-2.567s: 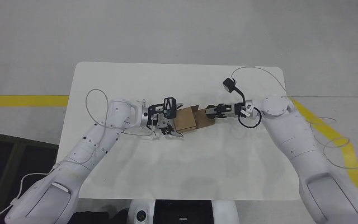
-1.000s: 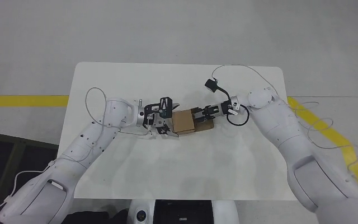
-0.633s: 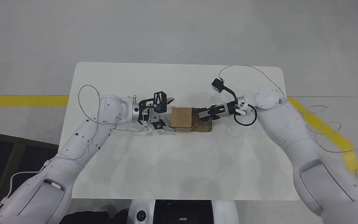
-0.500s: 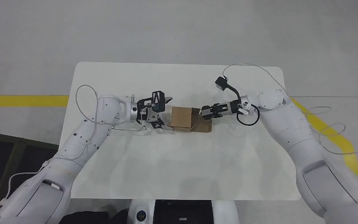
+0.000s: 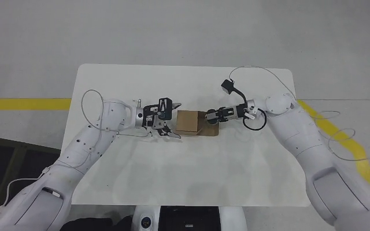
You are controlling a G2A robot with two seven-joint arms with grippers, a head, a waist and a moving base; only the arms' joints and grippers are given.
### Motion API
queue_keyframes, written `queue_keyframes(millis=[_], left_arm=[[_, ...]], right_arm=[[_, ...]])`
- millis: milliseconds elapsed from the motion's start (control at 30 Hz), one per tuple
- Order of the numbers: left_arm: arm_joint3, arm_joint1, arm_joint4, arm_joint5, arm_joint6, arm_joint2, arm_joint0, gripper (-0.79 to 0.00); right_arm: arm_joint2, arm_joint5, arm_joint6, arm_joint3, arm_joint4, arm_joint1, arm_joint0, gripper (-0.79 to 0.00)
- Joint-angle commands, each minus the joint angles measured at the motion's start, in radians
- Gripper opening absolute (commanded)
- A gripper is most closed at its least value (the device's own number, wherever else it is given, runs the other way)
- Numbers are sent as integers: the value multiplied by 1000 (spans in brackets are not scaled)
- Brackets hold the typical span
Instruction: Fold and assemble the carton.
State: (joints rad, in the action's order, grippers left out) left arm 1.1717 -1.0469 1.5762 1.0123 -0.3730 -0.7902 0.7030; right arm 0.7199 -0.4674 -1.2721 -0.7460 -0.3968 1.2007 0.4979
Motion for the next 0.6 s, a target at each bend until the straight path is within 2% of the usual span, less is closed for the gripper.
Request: queue_keyframes(millis=[0,133,300,567], left_arm=[[-10,-4,6,-1,-12,8,-7,0],[-25,-14,15,-7,-30,26,-22,0],[-51,-25,23,-23,-44,44,-35,0],[-81,-39,29,-28,-54,66,-43,0]], right_arm=[[16,16,16,-26,17,-10,11,-785],[53,47,71,-75,68,-33,37,-785],[80,69,79,-109,97,-50,63,-785],[72,56,85,-80,100,-35,48,-785]])
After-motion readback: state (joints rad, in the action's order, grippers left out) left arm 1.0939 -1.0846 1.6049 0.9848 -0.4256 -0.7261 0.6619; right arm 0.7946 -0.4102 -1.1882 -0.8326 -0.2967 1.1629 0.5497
